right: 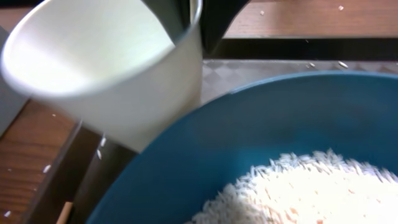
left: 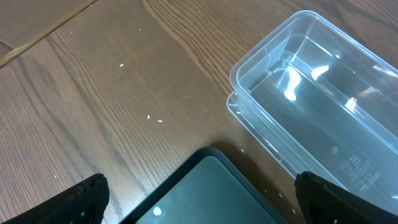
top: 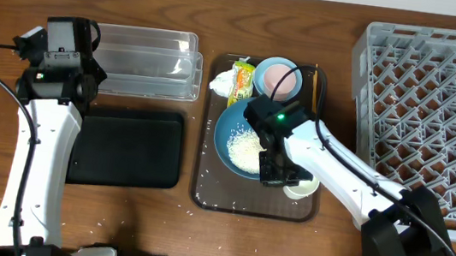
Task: Sort waste into correct bins and load items into the dishwasher rack
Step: 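Carry the white cup to the dish rack and place it upside down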
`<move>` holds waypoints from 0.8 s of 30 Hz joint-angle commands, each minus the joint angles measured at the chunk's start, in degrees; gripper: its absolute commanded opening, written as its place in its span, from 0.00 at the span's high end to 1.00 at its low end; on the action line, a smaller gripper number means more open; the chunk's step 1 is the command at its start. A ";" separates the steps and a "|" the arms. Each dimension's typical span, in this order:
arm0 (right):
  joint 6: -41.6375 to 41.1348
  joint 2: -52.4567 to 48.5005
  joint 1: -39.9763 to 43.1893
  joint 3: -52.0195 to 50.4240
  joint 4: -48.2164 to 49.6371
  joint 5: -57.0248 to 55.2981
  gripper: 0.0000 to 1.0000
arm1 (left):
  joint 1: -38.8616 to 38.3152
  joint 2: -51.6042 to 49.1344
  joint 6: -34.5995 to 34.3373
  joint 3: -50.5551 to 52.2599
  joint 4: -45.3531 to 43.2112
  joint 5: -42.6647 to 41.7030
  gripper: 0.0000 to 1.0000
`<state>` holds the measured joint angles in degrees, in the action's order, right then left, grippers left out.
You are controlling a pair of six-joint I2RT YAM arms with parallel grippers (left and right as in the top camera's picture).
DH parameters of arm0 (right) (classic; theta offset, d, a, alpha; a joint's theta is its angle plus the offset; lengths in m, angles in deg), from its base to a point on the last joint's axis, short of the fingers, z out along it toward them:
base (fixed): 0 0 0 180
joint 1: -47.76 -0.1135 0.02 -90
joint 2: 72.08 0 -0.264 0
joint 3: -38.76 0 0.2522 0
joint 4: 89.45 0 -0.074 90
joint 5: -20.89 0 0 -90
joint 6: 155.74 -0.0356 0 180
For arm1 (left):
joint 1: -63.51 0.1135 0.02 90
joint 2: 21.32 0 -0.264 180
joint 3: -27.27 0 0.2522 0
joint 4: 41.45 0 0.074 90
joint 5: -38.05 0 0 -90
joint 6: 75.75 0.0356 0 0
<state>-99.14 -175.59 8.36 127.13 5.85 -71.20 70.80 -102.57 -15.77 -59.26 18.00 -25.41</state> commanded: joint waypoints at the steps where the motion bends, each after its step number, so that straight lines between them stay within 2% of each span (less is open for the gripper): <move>1: -0.17 -0.33 0.55 3.02 -0.87 -0.52 0.99 | 0.13 -0.09 -0.31 0.07 0.15 0.92 0.02; 9: 1.01 -0.33 4.04 9.31 -7.82 -0.48 0.99 | 0.13 -0.09 -0.31 0.07 0.15 0.92 0.02; 13: 5.44 -0.28 7.69 16.28 -13.14 -0.76 0.99 | 0.13 -0.09 -0.31 0.07 0.15 0.92 0.02; 17: 9.99 0.02 13.35 24.63 -16.92 -0.72 0.99 | 0.13 -0.09 -0.31 0.07 0.15 0.92 0.02; 24: 21.77 1.68 27.47 39.93 -18.12 8.50 0.99 | 0.13 -0.09 -0.31 0.07 0.15 0.92 0.02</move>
<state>-85.35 -175.72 30.22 161.82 -12.03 -67.20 70.80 -102.57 -15.77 -59.26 18.02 -25.43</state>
